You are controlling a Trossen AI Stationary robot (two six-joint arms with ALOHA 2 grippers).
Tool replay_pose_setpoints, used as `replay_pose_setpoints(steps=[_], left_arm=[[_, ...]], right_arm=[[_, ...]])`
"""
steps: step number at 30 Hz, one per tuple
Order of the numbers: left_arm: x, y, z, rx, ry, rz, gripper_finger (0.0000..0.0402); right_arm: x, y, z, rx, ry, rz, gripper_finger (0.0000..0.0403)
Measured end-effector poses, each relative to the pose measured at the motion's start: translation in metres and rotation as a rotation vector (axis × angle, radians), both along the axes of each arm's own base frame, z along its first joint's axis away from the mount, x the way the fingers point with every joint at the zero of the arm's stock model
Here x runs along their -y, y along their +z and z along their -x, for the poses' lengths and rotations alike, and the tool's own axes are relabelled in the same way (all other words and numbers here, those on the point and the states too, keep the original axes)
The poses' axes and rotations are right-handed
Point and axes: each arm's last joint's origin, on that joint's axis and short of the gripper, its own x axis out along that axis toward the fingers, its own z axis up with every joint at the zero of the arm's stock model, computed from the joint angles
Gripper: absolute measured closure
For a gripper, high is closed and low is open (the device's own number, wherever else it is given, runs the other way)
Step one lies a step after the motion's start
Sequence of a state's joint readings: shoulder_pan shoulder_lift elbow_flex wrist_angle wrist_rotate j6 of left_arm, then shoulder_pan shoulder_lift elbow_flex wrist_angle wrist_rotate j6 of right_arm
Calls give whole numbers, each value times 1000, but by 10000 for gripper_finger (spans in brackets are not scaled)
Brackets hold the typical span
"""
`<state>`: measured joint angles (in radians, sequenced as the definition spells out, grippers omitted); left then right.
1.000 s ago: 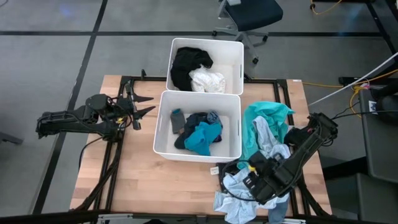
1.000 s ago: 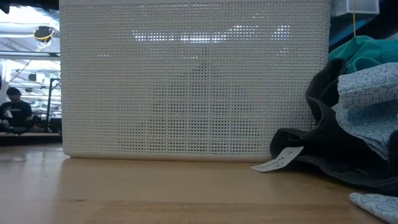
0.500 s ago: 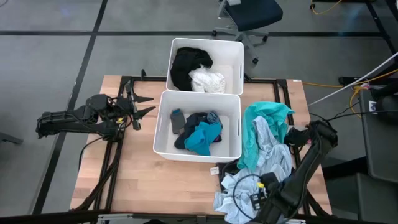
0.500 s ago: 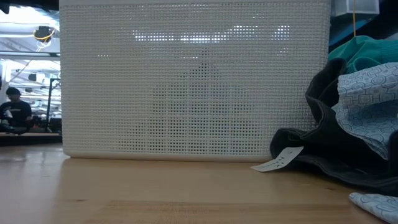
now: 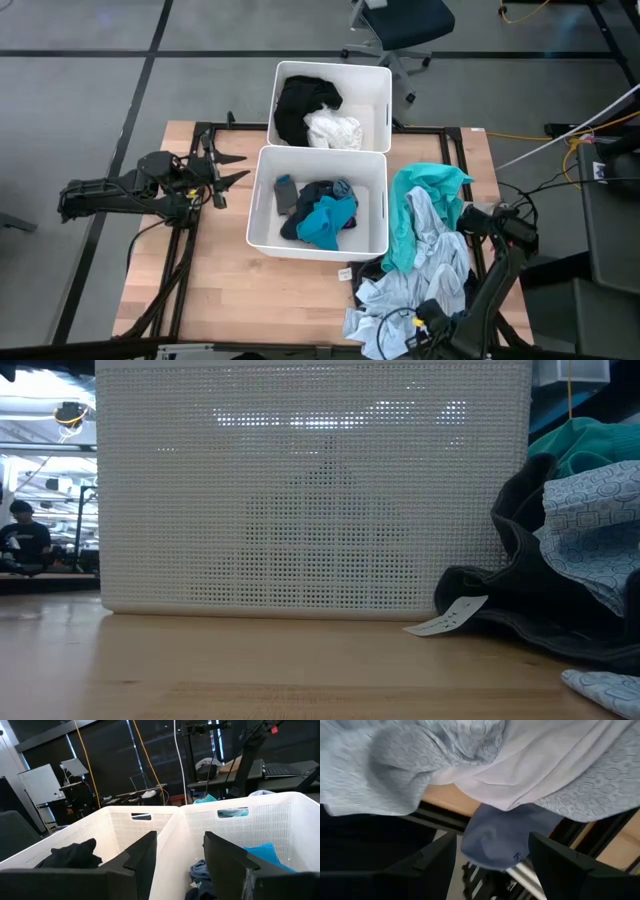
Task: Sort clothes
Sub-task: Put the blue sock into the bottom white bin
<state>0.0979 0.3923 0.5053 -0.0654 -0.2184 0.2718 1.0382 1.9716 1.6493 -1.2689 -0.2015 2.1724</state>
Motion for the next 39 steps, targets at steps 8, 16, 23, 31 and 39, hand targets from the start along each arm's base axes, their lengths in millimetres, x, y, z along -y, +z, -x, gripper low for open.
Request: replay_pose_setpoints(steps=[8, 16, 23, 31, 39], left_arm=[[0, 0, 0, 0, 0, 0, 251], [0, 0, 0, 3, 0, -1, 251], [0, 0, 0, 3, 0, -1, 251], [0, 0, 0, 3, 0, -1, 251], [0, 0, 0, 2, 0, -1, 251]], right_arm=[[-18, -24, 13, -19, 105, 28, 155], [-29, -44, 24, -50, 139, 43, 155], [-30, -65, 24, -86, 146, 17, 162], [-31, -72, 23, -60, 181, -24, 298], [-31, -72, 21, -51, 262, -49, 383]])
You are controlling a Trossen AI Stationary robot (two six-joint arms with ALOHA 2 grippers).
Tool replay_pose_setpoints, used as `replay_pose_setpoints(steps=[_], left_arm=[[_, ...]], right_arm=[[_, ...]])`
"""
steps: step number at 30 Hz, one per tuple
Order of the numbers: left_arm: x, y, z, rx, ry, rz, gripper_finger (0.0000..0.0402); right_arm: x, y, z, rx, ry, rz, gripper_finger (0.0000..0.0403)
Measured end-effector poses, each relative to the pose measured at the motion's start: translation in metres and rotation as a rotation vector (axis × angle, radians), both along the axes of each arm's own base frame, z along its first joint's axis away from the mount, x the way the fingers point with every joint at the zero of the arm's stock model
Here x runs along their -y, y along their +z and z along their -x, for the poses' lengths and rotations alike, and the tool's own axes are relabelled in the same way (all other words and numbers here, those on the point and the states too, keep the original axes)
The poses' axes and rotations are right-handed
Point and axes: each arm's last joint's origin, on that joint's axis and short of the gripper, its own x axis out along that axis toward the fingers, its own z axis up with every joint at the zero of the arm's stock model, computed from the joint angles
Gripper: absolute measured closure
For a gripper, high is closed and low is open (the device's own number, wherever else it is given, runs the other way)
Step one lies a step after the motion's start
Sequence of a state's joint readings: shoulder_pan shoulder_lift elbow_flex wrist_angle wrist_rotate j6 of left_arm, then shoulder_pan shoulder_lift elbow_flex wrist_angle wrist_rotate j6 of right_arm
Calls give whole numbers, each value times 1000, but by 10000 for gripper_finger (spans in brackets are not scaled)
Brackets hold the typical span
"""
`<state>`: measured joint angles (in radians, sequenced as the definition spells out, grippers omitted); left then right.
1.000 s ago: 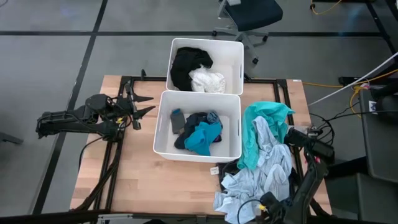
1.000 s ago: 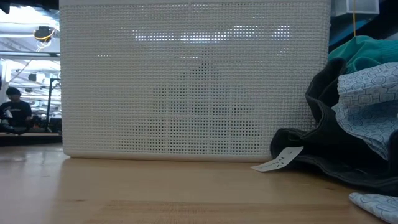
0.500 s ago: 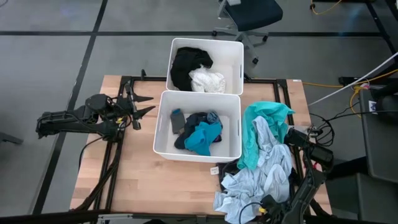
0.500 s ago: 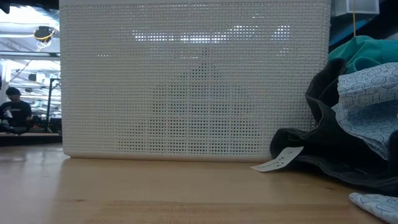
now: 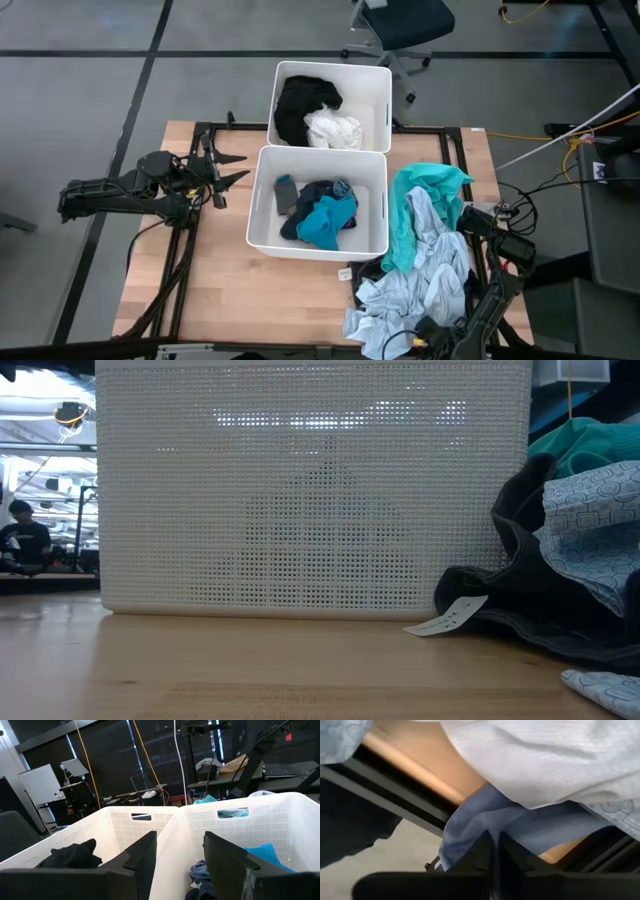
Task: Sort clothes
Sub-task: Put the blue sock into the bottom white bin
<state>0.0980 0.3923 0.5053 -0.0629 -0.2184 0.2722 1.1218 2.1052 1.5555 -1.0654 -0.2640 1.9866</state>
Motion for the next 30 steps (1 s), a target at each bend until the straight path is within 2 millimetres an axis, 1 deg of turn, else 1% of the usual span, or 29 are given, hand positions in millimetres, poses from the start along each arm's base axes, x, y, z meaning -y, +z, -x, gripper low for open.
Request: replay_pose_setpoints(steps=[2, 4, 8, 11, 16, 21, 26, 30], left_arm=[[0, 0, 0, 0, 0, 0, 251], [0, 0, 0, 0, 0, 0, 251], [0, 0, 0, 1, 0, 0, 251], [0, 0, 0, 1, 0, 0, 251], [0, 0, 0, 0, 0, 0, 251], [0, 0, 0, 0, 0, 0, 251], [0, 0, 0, 0, 0, 0, 251], [0, 0, 0, 0, 0, 0, 251]], right_arm=[[0, 2, -3, 8, 17, -20, 372], [2, 7, -8, 24, 34, -56, 371], [13, 23, -21, 53, 45, -103, 392], [23, 38, -32, 88, 31, -130, 395], [42, 66, -49, 186, -30, -175, 383], [60, 92, -64, 255, -94, -264, 391], [79, 118, -72, 317, -149, -325, 388], [94, 133, -77, 380, -186, -333, 386]])
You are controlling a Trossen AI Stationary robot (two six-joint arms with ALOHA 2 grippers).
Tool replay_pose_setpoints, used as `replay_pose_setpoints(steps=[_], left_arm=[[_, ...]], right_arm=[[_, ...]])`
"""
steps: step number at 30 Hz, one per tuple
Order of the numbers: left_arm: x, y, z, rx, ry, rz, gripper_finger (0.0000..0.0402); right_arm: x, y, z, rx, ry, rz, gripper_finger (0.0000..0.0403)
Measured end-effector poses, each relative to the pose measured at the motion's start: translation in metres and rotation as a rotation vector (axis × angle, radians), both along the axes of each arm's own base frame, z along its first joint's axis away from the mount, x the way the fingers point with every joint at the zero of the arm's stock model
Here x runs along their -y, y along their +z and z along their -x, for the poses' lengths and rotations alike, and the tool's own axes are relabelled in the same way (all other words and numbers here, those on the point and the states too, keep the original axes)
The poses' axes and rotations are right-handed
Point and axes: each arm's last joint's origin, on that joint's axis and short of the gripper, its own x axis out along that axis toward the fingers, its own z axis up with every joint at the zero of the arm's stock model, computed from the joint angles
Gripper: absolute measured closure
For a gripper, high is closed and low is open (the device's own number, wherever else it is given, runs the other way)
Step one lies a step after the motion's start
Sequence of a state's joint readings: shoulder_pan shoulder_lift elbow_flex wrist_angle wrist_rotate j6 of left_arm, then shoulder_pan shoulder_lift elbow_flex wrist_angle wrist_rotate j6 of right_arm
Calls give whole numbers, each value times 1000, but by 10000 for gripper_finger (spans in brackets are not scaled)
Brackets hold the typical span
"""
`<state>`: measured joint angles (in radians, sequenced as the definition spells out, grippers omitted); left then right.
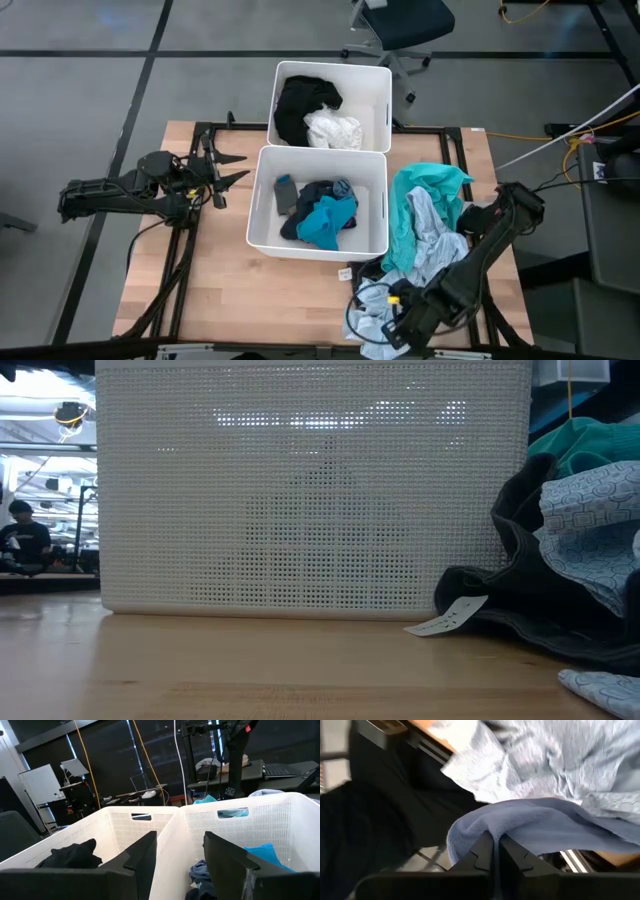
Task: Sort clothes
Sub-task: Put the blue sock into the bottom white bin
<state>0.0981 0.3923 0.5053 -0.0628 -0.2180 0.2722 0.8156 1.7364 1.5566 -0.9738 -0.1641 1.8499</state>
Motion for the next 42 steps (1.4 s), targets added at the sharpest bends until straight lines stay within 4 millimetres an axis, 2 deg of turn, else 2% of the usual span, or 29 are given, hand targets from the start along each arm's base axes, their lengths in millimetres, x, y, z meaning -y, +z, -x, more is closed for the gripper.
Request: replay_pose_setpoints(steps=[6, 17, 33, 42], left_arm=[[0, 0, 0, 0, 0, 0, 251], [0, 0, 0, 0, 0, 0, 251], [0, 0, 0, 0, 0, 0, 251], [0, 0, 0, -3, 1, -12, 251]], right_arm=[[20, 20, -4, 129, -34, 30, 385], [54, 47, -9, 383, -19, 188, 385], [111, 85, -33, 719, 65, 351, 385], [149, 110, -46, 945, 152, 580, 385]])
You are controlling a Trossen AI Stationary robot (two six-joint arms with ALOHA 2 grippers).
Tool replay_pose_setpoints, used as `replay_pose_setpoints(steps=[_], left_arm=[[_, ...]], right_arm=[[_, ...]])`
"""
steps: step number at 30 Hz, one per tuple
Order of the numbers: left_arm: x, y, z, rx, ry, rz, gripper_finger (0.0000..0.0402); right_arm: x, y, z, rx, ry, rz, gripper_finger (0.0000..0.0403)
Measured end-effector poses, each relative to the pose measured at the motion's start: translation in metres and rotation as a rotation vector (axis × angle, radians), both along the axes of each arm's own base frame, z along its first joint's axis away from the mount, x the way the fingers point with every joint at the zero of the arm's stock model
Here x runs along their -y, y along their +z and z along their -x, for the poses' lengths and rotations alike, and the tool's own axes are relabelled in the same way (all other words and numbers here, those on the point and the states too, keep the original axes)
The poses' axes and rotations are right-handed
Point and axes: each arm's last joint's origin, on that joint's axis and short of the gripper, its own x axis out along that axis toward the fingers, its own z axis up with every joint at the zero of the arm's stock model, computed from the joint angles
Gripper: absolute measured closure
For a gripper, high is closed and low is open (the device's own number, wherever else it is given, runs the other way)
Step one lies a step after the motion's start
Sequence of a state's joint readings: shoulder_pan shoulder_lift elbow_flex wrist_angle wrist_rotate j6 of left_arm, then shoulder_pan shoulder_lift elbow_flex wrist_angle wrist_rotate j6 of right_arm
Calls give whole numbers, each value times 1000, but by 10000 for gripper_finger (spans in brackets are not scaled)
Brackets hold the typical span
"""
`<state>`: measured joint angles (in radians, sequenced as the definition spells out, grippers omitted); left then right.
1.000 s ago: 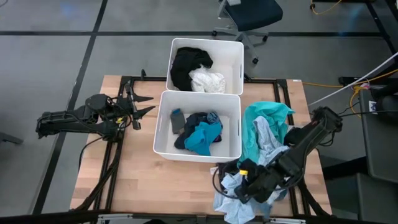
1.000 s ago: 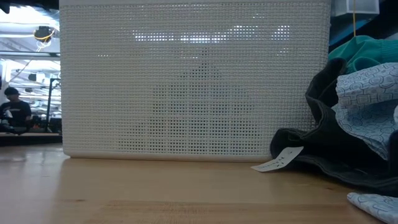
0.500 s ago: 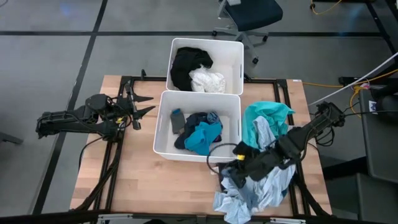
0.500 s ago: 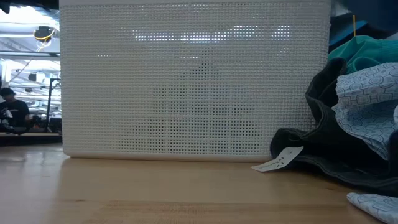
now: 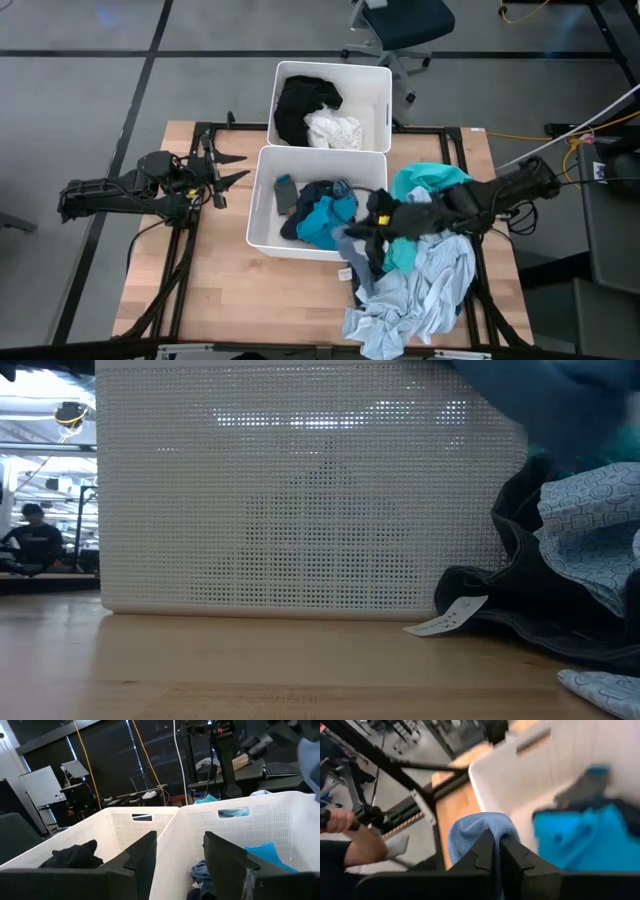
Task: Sort clothes
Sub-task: Put the blue sock into the bottom white bin
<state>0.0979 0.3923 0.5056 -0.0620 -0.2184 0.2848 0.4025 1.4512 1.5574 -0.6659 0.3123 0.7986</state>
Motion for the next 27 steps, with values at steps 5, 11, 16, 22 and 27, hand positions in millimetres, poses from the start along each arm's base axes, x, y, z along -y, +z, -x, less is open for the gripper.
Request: replay_pose_setpoints(steps=[5, 11, 16, 22, 27], left_arm=[[0, 0, 0, 0, 0, 0, 251], [0, 0, 0, 1, 0, 0, 251], [0, 0, 0, 0, 0, 0, 251], [0, 0, 0, 0, 0, 0, 251], [0, 0, 0, -1, 0, -3, 251]], right_arm=[[21, 12, -10, 118, 15, 139, 385], [50, 26, -22, 250, -12, 301, 385], [78, 33, -27, 287, -136, 411, 384], [107, 36, -29, 269, -268, 509, 384], [122, 32, -28, 214, -301, 530, 384]])
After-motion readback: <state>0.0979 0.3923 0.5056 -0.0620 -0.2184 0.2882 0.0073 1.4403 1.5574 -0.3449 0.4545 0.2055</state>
